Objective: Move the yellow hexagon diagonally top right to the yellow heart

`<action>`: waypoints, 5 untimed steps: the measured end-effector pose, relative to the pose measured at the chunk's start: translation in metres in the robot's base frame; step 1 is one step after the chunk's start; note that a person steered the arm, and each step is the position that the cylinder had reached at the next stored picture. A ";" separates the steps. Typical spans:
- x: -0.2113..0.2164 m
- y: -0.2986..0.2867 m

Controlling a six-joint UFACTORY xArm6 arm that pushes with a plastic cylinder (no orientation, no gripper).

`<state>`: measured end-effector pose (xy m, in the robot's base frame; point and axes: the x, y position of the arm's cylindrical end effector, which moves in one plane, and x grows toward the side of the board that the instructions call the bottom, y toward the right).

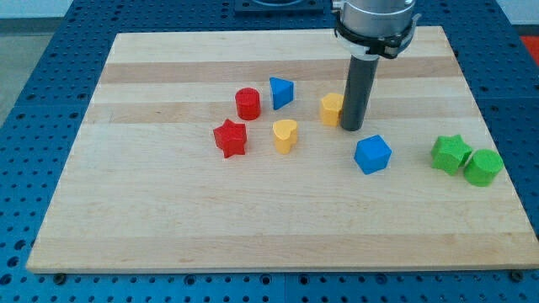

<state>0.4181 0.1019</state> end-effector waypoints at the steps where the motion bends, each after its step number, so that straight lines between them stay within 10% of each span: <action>1: 0.000 -0.002; 5: 0.000 -0.019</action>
